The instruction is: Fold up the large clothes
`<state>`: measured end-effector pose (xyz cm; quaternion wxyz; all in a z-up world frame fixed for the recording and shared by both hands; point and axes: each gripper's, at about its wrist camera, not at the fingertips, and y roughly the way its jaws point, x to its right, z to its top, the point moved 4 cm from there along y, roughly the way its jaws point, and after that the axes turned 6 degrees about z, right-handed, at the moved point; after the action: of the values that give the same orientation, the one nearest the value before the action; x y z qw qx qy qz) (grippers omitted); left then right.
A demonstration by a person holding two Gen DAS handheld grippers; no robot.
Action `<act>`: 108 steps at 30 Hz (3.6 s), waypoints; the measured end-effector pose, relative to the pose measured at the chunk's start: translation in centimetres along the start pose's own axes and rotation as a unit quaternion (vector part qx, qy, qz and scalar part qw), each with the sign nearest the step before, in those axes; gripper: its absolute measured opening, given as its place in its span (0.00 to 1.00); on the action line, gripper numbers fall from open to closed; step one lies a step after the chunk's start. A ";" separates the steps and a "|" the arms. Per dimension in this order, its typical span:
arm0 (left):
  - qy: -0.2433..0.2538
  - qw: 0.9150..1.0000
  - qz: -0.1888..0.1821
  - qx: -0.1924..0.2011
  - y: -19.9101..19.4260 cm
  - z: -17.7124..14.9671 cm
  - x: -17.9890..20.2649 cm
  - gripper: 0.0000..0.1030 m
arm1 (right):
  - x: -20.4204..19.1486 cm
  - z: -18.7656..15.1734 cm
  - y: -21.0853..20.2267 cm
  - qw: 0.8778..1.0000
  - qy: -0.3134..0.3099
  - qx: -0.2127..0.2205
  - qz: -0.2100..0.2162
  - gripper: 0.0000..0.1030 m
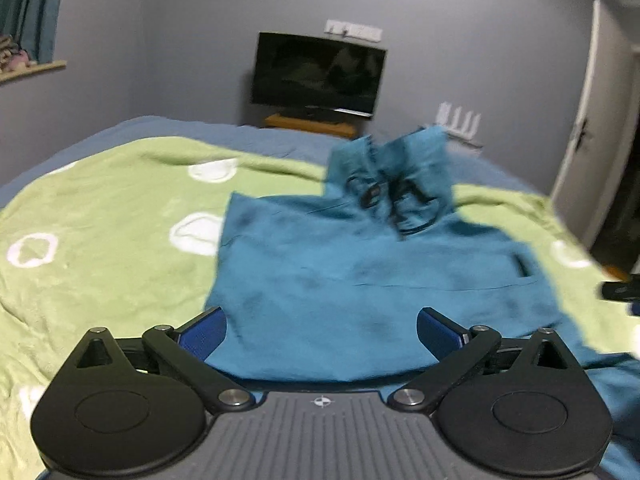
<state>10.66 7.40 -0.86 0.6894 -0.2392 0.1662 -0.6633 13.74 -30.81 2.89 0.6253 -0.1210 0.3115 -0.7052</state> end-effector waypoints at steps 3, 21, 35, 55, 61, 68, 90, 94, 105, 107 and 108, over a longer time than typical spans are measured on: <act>0.010 1.000 -0.002 -0.002 -3.3 0.8 -0.1 0.99 | -0.6 0.5 -2.2 1.000 -0.010 0.012 0.011 0.77; -0.092 0.990 0.067 0.078 -24.2 3.5 -14.1 1.00 | 0.3 1.0 -14.9 0.993 -0.064 0.082 0.058 0.98; -0.028 0.999 0.015 -0.012 -27.9 1.8 -14.5 0.97 | 9.1 -1.6 -22.4 0.986 -0.055 -0.025 0.154 0.98; -0.052 0.984 -0.051 -0.165 -19.0 -6.5 -10.3 0.88 | 10.1 -6.8 -20.0 0.974 -0.016 -0.114 0.196 0.98; -0.061 0.982 -0.057 -0.168 -16.8 -6.4 -10.3 0.55 | 9.3 -6.4 -18.1 0.972 -0.019 -0.124 0.197 0.74; -0.086 0.980 -0.076 -0.161 -15.1 -4.5 -10.7 0.32 | 9.7 -5.4 -15.5 0.969 0.019 -0.118 0.216 0.21; -0.121 0.989 -0.076 -0.046 1.9 14.5 -7.7 0.26 | 9.6 9.0 -2.3 0.969 0.148 0.035 0.196 0.09; -0.116 0.992 -0.045 -0.018 7.2 16.6 -6.6 0.32 | 9.5 10.9 2.1 0.975 0.154 0.079 0.138 0.09; -0.119 0.992 0.031 -0.018 12.7 11.9 -8.3 0.97 | 10.5 7.7 11.7 0.990 0.121 0.058 0.048 0.48; -0.093 0.993 0.056 -0.037 13.8 10.4 -8.8 0.95 | 10.7 6.9 13.6 0.992 0.116 0.030 0.048 0.48; -0.084 0.993 0.064 -0.044 14.3 9.7 -9.1 0.94 | 10.6 6.7 14.8 0.993 0.110 0.016 0.047 0.48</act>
<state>27.30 17.56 -1.44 0.7309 -0.3133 0.1520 -0.5869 27.44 -43.29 -3.00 0.6219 -0.0179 0.3721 -0.6888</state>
